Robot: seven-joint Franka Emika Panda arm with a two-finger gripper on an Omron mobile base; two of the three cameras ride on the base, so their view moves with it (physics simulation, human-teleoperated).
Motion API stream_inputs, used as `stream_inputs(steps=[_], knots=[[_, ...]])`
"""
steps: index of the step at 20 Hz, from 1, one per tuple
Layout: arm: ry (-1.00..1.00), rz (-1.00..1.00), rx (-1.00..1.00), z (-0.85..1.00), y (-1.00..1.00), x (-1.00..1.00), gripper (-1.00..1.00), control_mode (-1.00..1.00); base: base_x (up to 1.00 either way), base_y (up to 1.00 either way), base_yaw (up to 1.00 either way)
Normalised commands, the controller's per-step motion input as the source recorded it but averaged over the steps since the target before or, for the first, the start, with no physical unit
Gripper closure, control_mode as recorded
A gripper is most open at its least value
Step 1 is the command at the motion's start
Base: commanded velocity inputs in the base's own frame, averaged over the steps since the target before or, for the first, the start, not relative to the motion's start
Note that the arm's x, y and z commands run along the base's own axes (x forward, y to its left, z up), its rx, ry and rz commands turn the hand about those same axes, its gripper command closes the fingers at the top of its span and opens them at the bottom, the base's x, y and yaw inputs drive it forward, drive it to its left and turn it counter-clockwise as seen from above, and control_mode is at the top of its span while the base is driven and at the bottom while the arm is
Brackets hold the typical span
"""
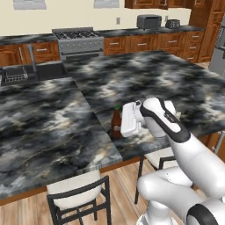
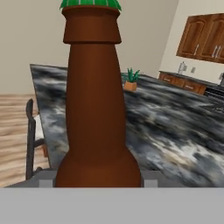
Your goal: Get the candle and the beer from the cabinet and move them to the dining counter.
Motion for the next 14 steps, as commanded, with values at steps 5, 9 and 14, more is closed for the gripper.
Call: stream_inputs(steps=[5, 9, 14], knots=[[0.04, 0.04, 0.00, -0.27, 0.00, 0.39, 1.00, -1.00, 0.00, 0.00, 0.00], [0.04, 0.04, 0.00, -0.32, 0.00, 0.35, 1.00, -1.00, 0.00, 0.00, 0.00], [0.02, 0.04, 0.00, -0.34, 0.00, 0.28, 1.00, -1.00, 0.00, 0.00, 0.00]])
